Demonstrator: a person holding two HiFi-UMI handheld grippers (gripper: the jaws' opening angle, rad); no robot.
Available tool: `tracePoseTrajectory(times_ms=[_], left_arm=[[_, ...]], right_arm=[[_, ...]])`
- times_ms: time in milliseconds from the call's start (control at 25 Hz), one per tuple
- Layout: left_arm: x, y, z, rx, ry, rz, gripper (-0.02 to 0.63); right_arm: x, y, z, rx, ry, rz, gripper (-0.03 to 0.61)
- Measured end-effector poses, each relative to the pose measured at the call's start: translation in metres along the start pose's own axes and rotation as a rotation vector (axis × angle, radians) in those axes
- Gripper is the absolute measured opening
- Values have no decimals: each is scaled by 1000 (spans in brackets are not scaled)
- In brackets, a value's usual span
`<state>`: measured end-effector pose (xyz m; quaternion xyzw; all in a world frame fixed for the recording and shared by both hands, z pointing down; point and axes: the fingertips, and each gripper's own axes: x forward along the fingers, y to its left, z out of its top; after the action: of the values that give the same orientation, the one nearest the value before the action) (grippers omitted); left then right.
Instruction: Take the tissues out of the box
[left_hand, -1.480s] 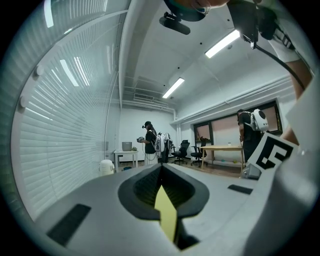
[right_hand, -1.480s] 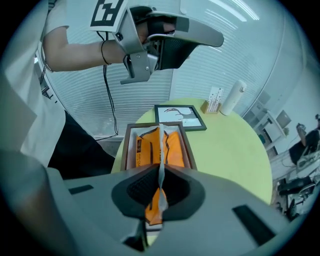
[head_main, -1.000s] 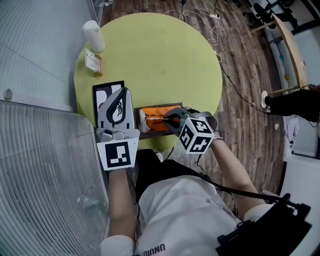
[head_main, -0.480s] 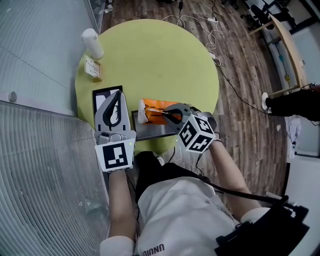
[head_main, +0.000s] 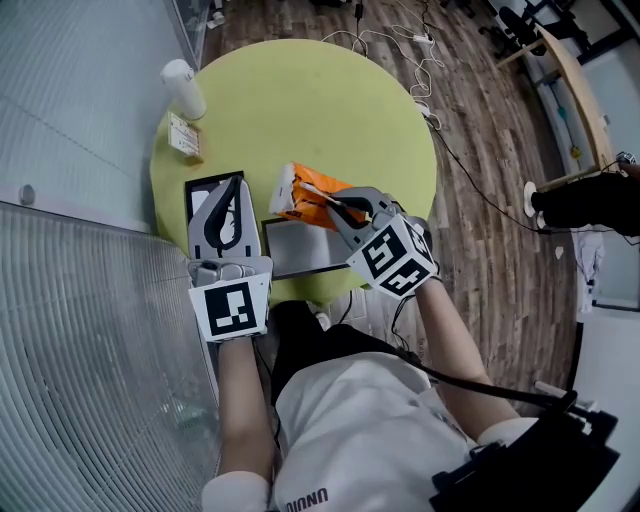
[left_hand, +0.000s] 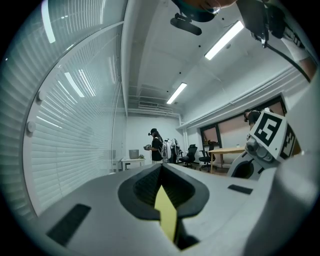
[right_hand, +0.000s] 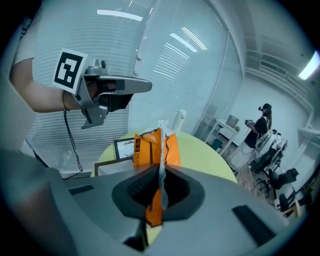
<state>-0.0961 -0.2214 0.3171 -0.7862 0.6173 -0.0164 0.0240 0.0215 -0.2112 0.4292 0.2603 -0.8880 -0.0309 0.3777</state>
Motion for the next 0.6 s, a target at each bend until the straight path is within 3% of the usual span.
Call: tracePoseTrajectory(times_ms=[600], left_arm=[[-2, 12, 5, 7, -7, 48, 14]], right_arm=[[-20, -33, 28, 148, -148, -160, 21]])
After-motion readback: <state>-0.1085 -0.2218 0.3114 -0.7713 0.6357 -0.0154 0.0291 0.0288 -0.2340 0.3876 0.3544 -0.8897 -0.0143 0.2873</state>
